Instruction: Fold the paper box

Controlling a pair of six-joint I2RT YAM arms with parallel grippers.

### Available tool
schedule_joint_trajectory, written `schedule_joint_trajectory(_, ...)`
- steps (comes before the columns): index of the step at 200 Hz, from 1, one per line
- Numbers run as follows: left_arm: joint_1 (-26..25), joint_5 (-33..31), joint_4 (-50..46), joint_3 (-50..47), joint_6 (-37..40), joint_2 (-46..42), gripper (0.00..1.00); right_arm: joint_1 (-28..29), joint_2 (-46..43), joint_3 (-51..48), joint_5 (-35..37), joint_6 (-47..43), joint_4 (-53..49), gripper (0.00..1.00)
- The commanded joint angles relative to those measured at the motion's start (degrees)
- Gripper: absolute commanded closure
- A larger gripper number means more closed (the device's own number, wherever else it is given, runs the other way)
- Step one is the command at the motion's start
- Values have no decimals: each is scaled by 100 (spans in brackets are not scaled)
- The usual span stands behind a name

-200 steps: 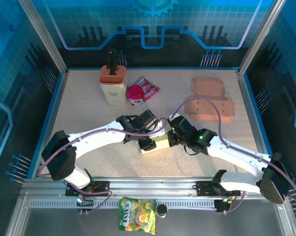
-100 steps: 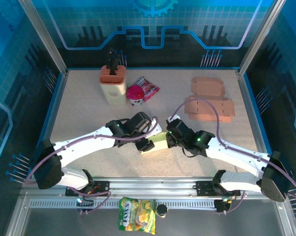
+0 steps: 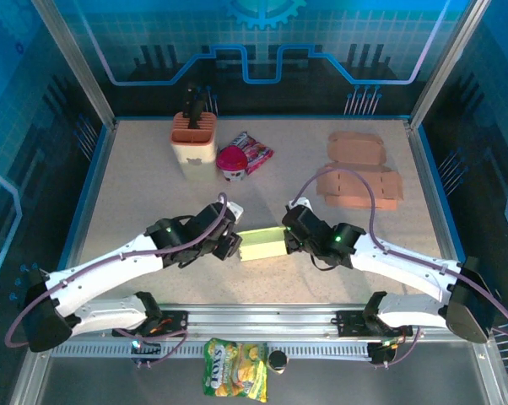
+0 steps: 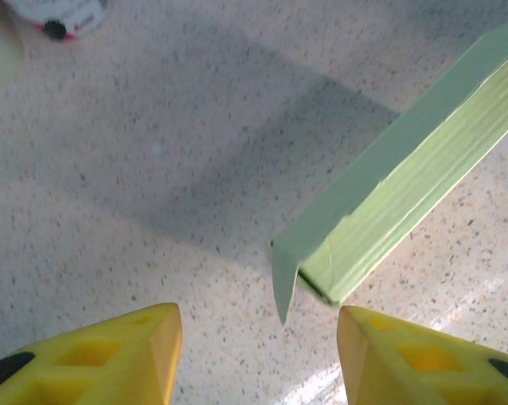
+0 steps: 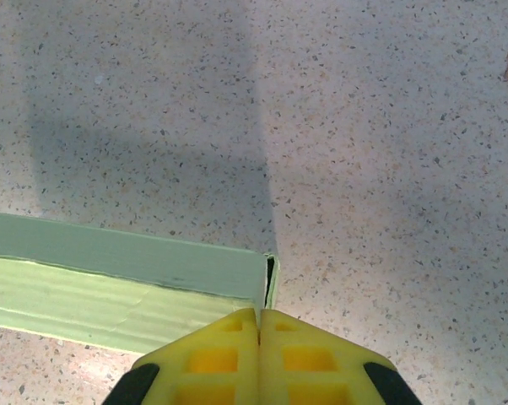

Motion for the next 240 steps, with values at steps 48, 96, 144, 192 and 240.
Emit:
schedule_joint_trajectory(48,-33,430,279,-48,-320,312,60,93,99,215,79,220,-332,100)
schedule_joint_trajectory(96,-89,228,380,77,-248,664,64,91,27,216,109,212,-367,100)
schedule_joint_trajectory(144,-127,94,549,55,-239,808,74,93,19,217,87,203,-369,100)
schedule_joint_trajectory(192,-129,-57,552,52,-271,756,76,93,-7,226,73,203,-376,100)
schedule_joint_trajectory(240,-134,-65,549,66,-325,802,85,96,-10,214,72,220,-378,100)
